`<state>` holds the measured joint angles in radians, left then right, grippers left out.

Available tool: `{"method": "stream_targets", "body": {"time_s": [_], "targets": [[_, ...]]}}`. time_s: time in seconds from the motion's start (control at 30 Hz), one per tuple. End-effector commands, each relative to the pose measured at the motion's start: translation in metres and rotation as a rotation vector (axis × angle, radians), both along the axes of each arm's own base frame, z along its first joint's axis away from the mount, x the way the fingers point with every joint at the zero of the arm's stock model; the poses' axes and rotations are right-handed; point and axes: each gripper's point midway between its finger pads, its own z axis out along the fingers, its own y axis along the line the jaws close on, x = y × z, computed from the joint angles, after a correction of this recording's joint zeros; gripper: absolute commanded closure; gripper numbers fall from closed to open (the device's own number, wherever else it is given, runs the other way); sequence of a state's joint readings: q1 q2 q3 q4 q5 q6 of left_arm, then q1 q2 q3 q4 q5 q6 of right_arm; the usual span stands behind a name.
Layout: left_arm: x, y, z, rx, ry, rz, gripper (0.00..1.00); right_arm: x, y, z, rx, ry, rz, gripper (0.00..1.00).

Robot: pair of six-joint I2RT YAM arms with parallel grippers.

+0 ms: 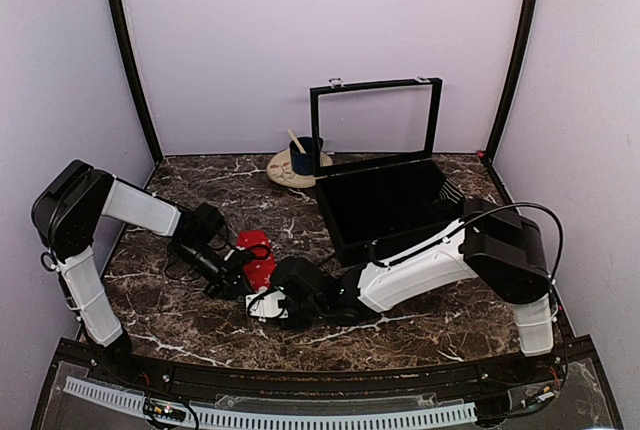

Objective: Roll the socks
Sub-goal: Roll the sock at the center of the board.

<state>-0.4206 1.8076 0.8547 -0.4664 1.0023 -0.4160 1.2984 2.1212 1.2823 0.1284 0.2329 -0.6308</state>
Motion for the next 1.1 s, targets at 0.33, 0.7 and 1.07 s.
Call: {"method": "stream_targets", "body": {"time_s": [0.33, 0.7, 1.07], "targets": [[-0.001, 0.003, 0.011, -0.064, 0.014, -0.023, 1.0, 0.002, -0.005, -0.03, -0.045, 0.011, 0.003, 0.57], [0.011, 0.01, 0.011, -0.02, -0.018, 0.028, 0.95, 0.009, -0.027, -0.039, -0.13, 0.037, -0.023, 0.57], [0.025, 0.011, 0.023, -0.028, -0.122, 0.136, 0.65, 0.009, -0.029, -0.027, -0.202, 0.059, -0.023, 0.57]]}}
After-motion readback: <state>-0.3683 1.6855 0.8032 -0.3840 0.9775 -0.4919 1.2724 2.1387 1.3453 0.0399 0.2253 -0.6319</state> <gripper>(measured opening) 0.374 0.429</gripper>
